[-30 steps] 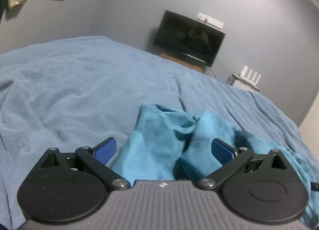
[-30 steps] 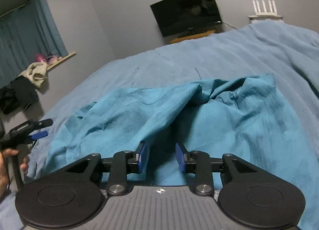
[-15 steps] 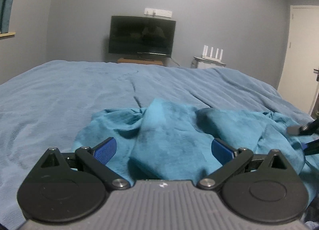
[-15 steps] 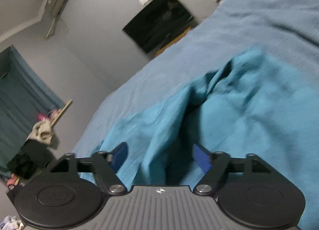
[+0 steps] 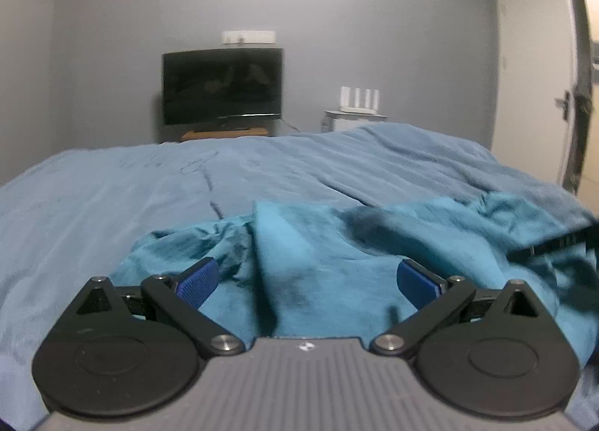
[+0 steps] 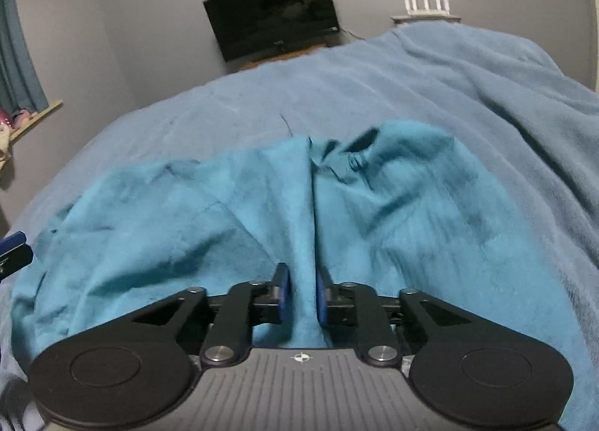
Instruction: Fold large clothes
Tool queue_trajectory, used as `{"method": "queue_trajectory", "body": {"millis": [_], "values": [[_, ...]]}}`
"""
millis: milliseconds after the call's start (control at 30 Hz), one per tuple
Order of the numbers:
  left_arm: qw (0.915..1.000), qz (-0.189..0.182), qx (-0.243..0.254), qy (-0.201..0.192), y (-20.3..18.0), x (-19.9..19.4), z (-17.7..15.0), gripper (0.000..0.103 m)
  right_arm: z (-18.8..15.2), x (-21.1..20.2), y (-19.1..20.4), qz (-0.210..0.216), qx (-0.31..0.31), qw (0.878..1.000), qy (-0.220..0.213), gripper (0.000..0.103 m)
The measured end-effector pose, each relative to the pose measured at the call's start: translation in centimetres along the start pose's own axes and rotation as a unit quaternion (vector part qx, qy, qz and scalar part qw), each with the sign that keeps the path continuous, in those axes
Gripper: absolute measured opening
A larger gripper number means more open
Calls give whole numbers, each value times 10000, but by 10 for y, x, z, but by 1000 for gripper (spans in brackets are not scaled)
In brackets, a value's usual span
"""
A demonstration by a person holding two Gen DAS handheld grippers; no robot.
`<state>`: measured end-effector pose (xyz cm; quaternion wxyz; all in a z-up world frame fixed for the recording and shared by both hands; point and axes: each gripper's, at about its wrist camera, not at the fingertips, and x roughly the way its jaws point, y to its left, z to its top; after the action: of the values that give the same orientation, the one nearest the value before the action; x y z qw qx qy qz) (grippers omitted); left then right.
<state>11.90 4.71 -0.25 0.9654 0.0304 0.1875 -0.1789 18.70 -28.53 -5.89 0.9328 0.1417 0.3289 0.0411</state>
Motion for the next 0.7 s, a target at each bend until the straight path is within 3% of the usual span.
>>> {"method": "queue_trajectory", "body": {"millis": [67, 100, 200, 300, 367, 500, 700], "values": [[9998, -55, 165, -63, -7, 0, -2, 102, 4, -9, 12, 58, -222, 9989, -416, 46], [9995, -131, 239, -128, -10, -1, -2, 102, 6, -16, 20, 119, -410, 9969, -664, 50], [9972, -497, 511, -240, -21, -3, -6, 102, 5, -26, 48, 491, -1000, 9873, -1129, 53], [9937, -832, 752, -17, -32, 5, -13, 102, -4, -14, 75, 899, -1624, 9781, -936, 54], [9913, -995, 732, 458, -33, 18, -20, 102, -14, -1, 87, 841, -2001, 9742, -617, 54], [9799, -1104, 519, 1576, -22, 54, -44, 101, -31, 37, 88, 524, -2109, 9760, 161, 55], [9767, -1063, 307, 1841, -11, 67, -52, 101, -45, 51, 105, 299, -2493, 9678, 147, 55]]}}
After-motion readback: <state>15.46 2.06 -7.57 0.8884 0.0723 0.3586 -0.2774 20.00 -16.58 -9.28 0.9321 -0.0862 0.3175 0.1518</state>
